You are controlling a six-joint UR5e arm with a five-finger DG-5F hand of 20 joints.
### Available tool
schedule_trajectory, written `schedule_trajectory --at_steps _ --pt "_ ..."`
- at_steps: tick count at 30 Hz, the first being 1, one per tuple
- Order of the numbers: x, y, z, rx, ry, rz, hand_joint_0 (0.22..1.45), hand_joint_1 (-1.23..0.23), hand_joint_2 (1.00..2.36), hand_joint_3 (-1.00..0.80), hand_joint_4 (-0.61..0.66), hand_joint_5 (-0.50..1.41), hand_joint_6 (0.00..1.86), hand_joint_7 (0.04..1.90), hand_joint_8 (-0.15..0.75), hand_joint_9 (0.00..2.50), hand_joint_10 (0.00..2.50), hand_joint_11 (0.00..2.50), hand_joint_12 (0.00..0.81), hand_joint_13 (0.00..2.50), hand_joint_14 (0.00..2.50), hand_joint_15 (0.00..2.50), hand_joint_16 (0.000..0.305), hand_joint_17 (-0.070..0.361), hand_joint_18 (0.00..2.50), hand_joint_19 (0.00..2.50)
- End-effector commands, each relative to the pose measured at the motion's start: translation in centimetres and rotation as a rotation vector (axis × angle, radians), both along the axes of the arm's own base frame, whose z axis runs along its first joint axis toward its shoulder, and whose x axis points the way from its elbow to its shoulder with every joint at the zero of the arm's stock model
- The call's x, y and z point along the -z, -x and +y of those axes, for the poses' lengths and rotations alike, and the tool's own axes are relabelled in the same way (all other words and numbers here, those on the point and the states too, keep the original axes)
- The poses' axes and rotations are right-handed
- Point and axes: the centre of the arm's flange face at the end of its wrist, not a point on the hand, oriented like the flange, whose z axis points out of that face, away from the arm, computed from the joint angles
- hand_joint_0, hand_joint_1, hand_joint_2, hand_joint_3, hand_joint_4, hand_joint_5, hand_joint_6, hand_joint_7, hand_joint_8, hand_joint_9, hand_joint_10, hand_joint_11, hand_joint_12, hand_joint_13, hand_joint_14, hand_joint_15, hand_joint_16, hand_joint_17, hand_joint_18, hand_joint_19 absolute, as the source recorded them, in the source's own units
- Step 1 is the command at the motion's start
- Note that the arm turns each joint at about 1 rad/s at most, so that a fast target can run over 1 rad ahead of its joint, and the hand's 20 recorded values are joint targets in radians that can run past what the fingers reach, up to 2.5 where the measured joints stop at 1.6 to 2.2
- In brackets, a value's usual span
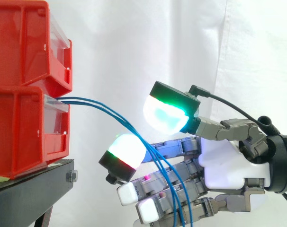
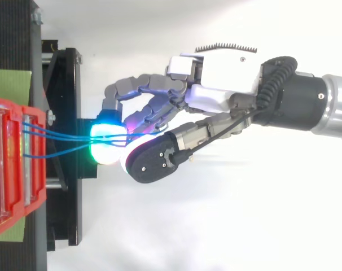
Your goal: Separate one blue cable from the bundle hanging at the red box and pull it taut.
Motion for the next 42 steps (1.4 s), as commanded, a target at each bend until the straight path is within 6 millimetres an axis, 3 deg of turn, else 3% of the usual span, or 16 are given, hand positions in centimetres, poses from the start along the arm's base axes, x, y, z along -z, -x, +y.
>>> schedule_trajectory --at_steps 1,11,19,23,28,30,35,42 --pt "0.0 -0.1 -0.1 0.002 0.008 -0.004 0.63 -0.61 1.01 -0.41 0.23 -0.12 0.50 1.37 0.369 0.93 0.02 0.54 0.356 0.91 0.02 0.39 0.033 0.074 0.56 0.20" --pt "-1.1 -0.6 -0.3 0.006 0.055 -0.018 0.65 -0.66 1.01 -0.33 0.21 -0.15 0.62 1.28 0.366 0.92 0.02 0.56 0.362 0.92 0.02 0.40 0.033 0.075 0.58 0.21" --pt "-2.3 -0.3 -0.8 0.018 0.085 -0.006 0.64 -0.72 1.01 -0.38 0.21 -0.20 0.79 1.11 0.362 0.90 0.02 0.59 0.365 0.91 0.02 0.40 0.034 0.077 0.58 0.22" --pt "-3.7 0.4 -0.9 0.018 0.116 0.025 0.59 -0.61 1.00 -0.50 0.22 -0.19 0.80 1.10 0.370 0.92 0.02 0.59 0.368 0.91 0.02 0.41 0.035 0.079 0.58 0.24" --pt "-5.1 1.0 -1.1 0.019 0.131 0.042 0.56 -0.51 1.00 -0.50 0.22 -0.17 0.78 1.16 0.380 0.96 0.02 0.59 0.375 0.92 0.02 0.42 0.037 0.084 0.59 0.26" --pt "-5.2 1.0 -1.2 0.020 0.130 0.044 0.58 -0.52 1.00 -0.50 0.22 -0.17 0.78 1.17 0.379 0.97 0.02 0.60 0.371 0.92 0.02 0.42 0.037 0.083 0.58 0.26" --pt "-5.2 1.1 -1.2 0.020 0.125 0.045 0.62 -0.65 1.02 -0.24 0.18 -0.18 0.83 1.23 0.371 0.93 0.02 0.61 0.368 0.92 0.02 0.43 0.038 0.086 0.60 0.28" --pt "-5.2 1.0 -1.2 0.020 0.131 0.042 0.65 -0.77 1.02 -0.22 0.14 -0.21 0.87 1.17 0.353 0.87 0.02 0.64 0.364 0.90 0.02 0.43 0.040 0.091 0.60 0.28"
